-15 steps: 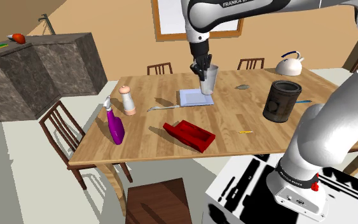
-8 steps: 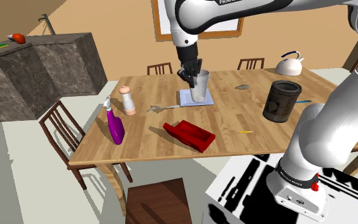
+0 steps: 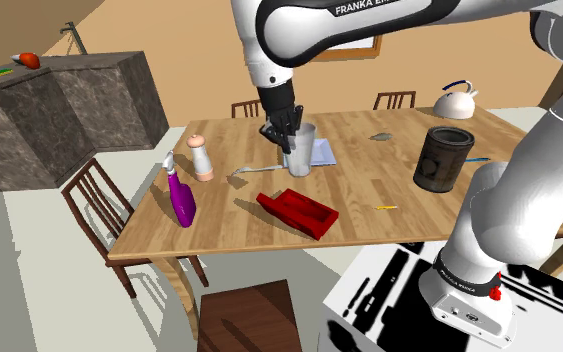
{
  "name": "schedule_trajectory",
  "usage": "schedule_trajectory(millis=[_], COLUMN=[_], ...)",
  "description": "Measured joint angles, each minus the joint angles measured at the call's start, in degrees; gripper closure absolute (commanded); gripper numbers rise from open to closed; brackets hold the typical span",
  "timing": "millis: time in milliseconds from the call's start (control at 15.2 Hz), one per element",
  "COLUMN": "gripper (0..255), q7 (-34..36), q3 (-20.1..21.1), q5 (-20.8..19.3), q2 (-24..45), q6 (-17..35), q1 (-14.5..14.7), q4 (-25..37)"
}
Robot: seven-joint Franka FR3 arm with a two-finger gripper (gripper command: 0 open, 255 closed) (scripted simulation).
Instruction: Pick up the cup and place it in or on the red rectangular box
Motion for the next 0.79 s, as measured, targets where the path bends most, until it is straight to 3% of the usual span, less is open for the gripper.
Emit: schedule_trajectory(millis=[792], gripper=[255], q7=[1.1], q3=[0.23], q5=[-0.04], q2=[0.45], q6=[9.43], q1=[0.18], q4=[-9.05])
